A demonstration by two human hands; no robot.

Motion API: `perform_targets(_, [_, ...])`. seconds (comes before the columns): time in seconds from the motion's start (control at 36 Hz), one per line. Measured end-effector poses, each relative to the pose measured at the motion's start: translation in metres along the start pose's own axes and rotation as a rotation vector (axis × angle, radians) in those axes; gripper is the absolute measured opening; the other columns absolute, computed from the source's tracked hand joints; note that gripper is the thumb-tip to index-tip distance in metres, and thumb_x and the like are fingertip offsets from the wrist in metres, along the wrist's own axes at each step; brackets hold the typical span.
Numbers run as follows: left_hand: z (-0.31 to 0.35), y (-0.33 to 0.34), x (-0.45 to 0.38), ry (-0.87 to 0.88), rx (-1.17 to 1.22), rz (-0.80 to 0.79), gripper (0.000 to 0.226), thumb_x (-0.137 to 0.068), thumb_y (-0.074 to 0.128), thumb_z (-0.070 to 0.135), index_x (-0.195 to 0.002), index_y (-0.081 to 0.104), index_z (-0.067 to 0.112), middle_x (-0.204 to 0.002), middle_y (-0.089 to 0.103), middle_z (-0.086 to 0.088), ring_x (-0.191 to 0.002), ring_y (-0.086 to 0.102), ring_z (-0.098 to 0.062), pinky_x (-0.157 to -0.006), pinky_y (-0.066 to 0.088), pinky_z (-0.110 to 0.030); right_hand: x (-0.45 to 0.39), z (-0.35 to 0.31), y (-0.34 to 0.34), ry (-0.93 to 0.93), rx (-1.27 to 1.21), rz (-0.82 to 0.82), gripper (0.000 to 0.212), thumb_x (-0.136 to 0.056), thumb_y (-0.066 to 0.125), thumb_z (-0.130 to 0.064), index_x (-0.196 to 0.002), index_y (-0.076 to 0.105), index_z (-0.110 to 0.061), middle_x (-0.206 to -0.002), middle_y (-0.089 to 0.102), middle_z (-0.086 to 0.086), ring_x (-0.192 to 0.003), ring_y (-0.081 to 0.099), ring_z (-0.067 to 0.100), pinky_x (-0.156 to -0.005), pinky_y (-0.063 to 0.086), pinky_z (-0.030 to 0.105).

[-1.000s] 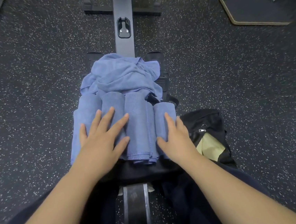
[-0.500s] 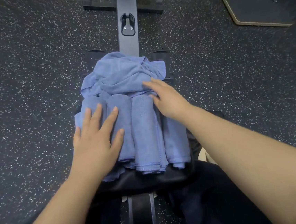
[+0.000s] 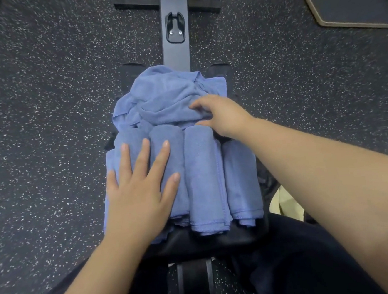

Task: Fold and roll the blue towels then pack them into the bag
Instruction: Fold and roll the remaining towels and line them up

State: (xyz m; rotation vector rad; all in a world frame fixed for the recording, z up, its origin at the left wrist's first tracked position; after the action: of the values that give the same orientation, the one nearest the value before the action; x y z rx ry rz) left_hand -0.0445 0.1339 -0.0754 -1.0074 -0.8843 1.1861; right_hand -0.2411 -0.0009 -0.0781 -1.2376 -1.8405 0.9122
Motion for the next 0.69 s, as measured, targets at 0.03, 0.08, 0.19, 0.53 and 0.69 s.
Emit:
perform_targets(0.03, [0.0, 0.0, 0.0, -0.005, 0.002, -0.009, 0.06, -0.092, 0.028, 0.055, -0.146, 0.039, 0.029, -0.15, 0.042, -0.008, -0.14, 0.029, -0.043, -0.098, 0.034, -0.067, 0.001, 0.0, 0.0, -0.004, 0.007, -0.011, 0.047, -0.088, 0.067, -0.019, -0.133, 0.053, -0.018, -0.129, 0.053, 0.003, -0.119, 0.047, 0.018, -0.088, 0.03, 0.019])
perform_targets(0.08, [0.0, 0.0, 0.001, -0.017, 0.01, -0.027, 0.061, -0.092, 0.026, 0.057, -0.147, 0.036, 0.032, -0.152, 0.04, -0.005, -0.143, 0.025, -0.041, -0.101, 0.032, -0.065, 0.003, 0.0, -0.001, -0.012, 0.026, -0.04, 0.047, -0.089, 0.064, -0.015, -0.135, 0.051, -0.017, -0.132, 0.052, 0.003, -0.121, 0.046, 0.018, -0.093, 0.033, 0.022])
perform_targets(0.19, [0.0, 0.0, 0.001, -0.036, 0.026, -0.056, 0.063, -0.091, 0.021, 0.059, -0.149, 0.03, 0.035, -0.155, 0.034, 0.0, -0.146, 0.017, -0.037, -0.105, 0.027, -0.063, 0.005, 0.002, 0.0, -0.016, 0.081, -0.039, 0.042, -0.089, 0.06, -0.009, -0.131, 0.053, -0.013, -0.131, 0.053, 0.004, -0.119, 0.049, 0.022, -0.094, 0.037, 0.029])
perform_targets(0.53, [0.0, -0.001, 0.0, -0.03, 0.033, -0.085, 0.061, -0.092, 0.023, 0.059, -0.148, 0.03, 0.035, -0.153, 0.037, -0.001, -0.144, 0.021, -0.038, -0.103, 0.03, -0.064, 0.003, -0.014, -0.019, 0.064, -0.025, 0.252, 0.022, -0.098, 0.049, -0.028, -0.101, 0.062, -0.01, -0.098, 0.069, 0.007, -0.092, 0.061, 0.028, -0.082, 0.046, 0.04])
perform_targets(0.69, [0.002, -0.005, 0.001, -0.059, 0.066, -0.119, 0.069, -0.086, 0.01, 0.065, -0.151, 0.018, 0.042, -0.16, 0.021, 0.007, -0.149, 0.002, -0.03, -0.111, 0.018, -0.059, 0.008, -0.04, -0.028, 0.003, -0.159, 0.33, 0.016, -0.101, 0.043, -0.024, -0.096, 0.052, -0.011, -0.087, 0.055, -0.001, -0.081, 0.046, 0.018, -0.065, 0.026, 0.029])
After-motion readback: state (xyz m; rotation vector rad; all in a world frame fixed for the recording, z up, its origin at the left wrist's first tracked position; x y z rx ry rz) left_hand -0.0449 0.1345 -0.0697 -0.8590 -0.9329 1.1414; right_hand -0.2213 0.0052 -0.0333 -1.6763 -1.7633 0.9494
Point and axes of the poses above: each hand's wrist, its own x-axis away from the middle knuckle, its own y-axis out of the palm, z = x × y, the point moved 3 cm from there along -x, towards the middle knuckle
